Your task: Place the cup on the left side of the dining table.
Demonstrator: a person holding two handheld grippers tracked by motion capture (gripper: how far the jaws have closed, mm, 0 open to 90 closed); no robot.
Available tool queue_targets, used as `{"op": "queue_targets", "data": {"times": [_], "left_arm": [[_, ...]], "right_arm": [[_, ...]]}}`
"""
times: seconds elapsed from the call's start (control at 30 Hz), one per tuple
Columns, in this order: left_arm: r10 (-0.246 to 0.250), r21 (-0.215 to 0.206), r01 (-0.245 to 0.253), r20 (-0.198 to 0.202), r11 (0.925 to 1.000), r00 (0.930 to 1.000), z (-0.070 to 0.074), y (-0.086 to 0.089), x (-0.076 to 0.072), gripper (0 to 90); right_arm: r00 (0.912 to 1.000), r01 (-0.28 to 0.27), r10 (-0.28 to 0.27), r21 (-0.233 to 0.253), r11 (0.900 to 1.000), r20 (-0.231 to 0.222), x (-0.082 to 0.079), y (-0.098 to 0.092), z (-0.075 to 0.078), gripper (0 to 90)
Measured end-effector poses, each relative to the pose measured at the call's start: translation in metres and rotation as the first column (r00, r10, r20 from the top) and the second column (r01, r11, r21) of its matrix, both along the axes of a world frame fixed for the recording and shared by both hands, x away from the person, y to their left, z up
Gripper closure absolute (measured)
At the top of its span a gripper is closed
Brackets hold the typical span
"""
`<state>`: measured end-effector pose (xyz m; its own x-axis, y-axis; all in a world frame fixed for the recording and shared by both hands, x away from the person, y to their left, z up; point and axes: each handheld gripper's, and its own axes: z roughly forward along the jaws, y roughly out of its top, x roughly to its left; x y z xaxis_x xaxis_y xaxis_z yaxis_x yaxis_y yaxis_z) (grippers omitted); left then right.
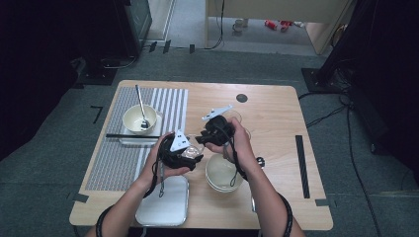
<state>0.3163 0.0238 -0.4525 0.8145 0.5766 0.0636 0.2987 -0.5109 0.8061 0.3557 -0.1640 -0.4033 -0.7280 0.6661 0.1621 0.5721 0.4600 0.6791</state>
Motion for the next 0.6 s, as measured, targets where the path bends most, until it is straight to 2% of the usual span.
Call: {"op": "queue_targets", "data": {"times": [0.07,0.13,0.2,0.23,0.37,0.6], "left_arm": [[0.002,-0.003,-0.002,-0.006,1.0000,1.0000,0.001,0.003,0.000,19.8],[0.002,-0.010,-0.002,-0.011,1.0000,0.9999,0.001,0.005,0.000,19.8],[0.000,-0.001,0.000,-0.016,1.0000,0.9999,0.002,0.007,0.001,19.8],[0.003,0.001,-0.003,-0.017,1.0000,0.9999,0.001,0.007,0.001,19.8],[0.017,-0.024,-0.018,-0.041,0.9995,0.9990,0.000,0.014,0.004,19.8],[0.045,-0.048,-0.048,-0.057,0.9977,0.9974,0.002,0.029,0.007,19.8]], "right_arm": [[0.9994,0.026,-0.027,0.033,0.999,0.020,-0.001,-0.007,0.001,50.3],[0.9990,0.037,-0.039,0.067,0.997,0.023,-0.002,-0.012,0.001,45.1],[0.9987,0.029,-0.033,0.096,0.995,0.038,-0.005,-0.014,0.002,38.9],[0.9968,0.056,-0.062,0.100,0.993,0.051,-0.007,-0.016,0.003,35.0],[0.9882,0.113,-0.129,0.173,0.978,0.083,-0.011,-0.025,0.009,29.3],[0.9802,0.149,-0.171,0.195,0.970,0.100,-0.020,-0.044,0.014,19.0]]}}
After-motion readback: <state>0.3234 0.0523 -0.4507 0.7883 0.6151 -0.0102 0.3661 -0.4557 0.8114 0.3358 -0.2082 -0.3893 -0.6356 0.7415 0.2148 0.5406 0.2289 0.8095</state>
